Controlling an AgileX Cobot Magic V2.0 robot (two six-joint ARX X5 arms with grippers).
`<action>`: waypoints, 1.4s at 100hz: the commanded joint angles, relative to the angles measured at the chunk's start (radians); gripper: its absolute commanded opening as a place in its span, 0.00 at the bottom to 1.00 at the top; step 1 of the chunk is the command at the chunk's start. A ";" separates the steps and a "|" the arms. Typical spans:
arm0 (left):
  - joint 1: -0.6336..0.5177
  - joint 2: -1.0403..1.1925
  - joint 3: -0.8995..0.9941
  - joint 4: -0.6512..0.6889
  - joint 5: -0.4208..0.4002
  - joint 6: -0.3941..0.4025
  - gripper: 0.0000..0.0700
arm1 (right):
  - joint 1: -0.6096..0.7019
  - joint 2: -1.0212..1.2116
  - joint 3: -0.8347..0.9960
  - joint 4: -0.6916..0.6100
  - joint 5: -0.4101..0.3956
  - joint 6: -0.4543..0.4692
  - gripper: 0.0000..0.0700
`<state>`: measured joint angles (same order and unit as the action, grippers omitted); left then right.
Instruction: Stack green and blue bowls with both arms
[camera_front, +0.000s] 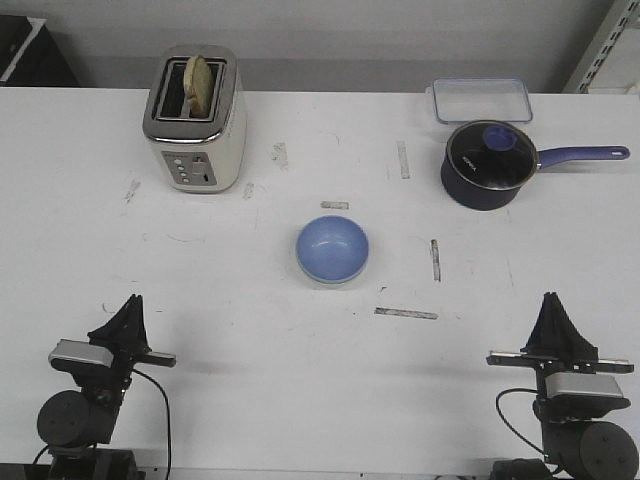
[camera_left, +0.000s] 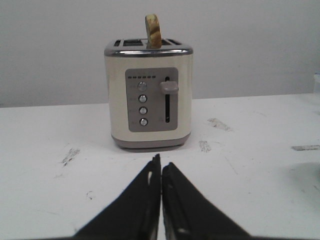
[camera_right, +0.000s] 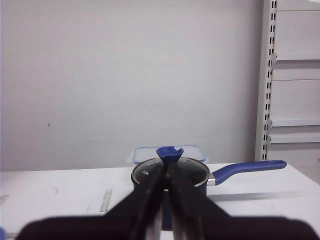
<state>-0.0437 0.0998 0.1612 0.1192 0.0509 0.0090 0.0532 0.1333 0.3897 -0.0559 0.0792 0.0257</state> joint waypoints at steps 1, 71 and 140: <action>-0.005 -0.008 -0.011 0.015 -0.011 0.002 0.00 | 0.003 -0.002 0.005 0.011 0.000 -0.003 0.01; -0.003 -0.097 -0.149 0.040 -0.081 0.002 0.00 | 0.003 -0.002 0.005 0.010 0.000 -0.004 0.01; -0.002 -0.097 -0.149 0.039 -0.081 0.002 0.00 | 0.003 -0.003 0.005 0.010 0.000 -0.003 0.01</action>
<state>-0.0471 0.0051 0.0341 0.1459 -0.0273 0.0093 0.0532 0.1329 0.3897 -0.0555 0.0792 0.0257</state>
